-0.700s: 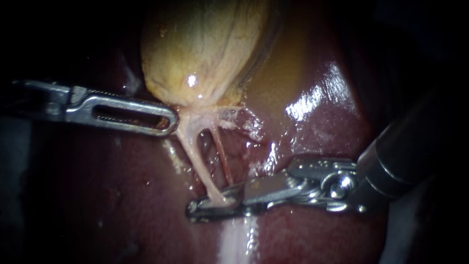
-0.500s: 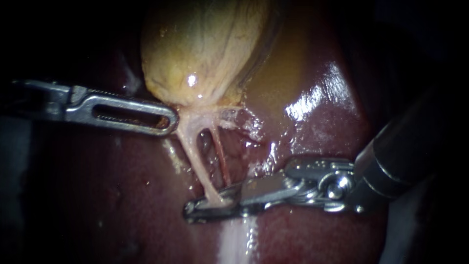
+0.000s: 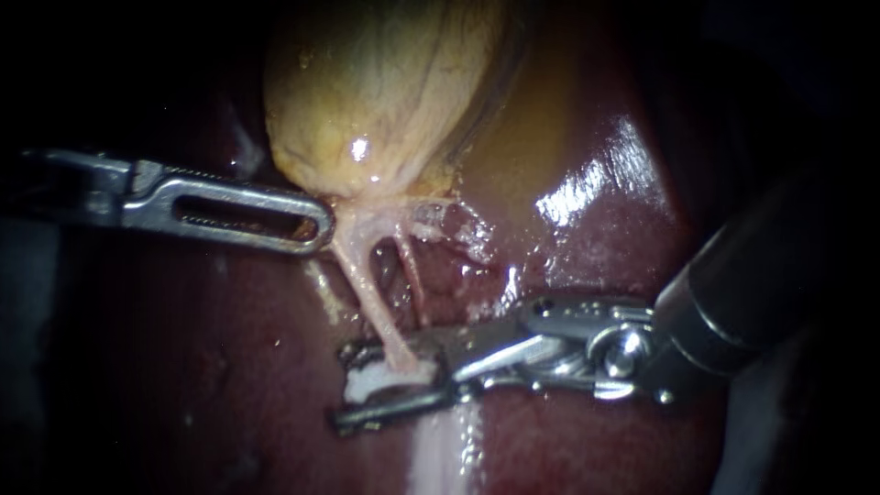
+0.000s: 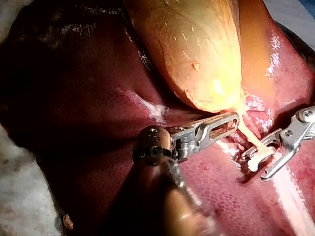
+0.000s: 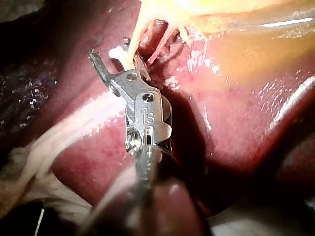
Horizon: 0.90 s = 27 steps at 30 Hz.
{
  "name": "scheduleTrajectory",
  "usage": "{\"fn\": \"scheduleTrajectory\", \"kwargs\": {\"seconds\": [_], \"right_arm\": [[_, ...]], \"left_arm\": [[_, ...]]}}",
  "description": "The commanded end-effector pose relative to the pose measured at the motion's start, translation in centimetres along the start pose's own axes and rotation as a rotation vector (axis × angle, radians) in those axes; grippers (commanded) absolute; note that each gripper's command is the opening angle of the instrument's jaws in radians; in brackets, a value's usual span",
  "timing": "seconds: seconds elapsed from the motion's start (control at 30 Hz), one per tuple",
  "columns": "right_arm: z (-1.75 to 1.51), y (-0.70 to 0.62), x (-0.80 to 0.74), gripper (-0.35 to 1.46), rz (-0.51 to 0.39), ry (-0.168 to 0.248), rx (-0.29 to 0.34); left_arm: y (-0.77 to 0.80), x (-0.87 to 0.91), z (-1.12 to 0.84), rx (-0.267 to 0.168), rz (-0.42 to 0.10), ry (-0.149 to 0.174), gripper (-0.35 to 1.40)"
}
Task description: Going back first clip left tube
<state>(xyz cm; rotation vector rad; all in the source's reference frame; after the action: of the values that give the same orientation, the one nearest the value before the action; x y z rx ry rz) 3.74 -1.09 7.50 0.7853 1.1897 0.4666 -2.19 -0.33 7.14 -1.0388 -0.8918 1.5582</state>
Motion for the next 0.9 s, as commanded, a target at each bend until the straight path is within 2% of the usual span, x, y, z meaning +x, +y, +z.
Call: {"fn": "scheduleTrajectory", "kwargs": {"seconds": [0.03,0.13,0.47,0.9], "right_arm": [[-0.01,0.00,0.00,0.49,-0.005,0.000,-0.001],[-0.04,0.02,0.02,0.49,-0.038,0.000,-0.003],[-0.21,0.04,0.07,0.49,-0.049,0.003,-0.007],[-0.95,-0.03,0.21,0.49,-0.072,0.010,-0.016]], "left_arm": [[0.00,0.00,0.00,0.000,0.000,0.000,-0.35],[0.00,0.00,0.00,0.000,0.000,0.000,-0.35],[0.00,0.00,-0.01,0.000,0.000,0.000,-0.35],[0.00,-0.01,-0.01,-0.001,0.001,0.000,-0.35]]}}
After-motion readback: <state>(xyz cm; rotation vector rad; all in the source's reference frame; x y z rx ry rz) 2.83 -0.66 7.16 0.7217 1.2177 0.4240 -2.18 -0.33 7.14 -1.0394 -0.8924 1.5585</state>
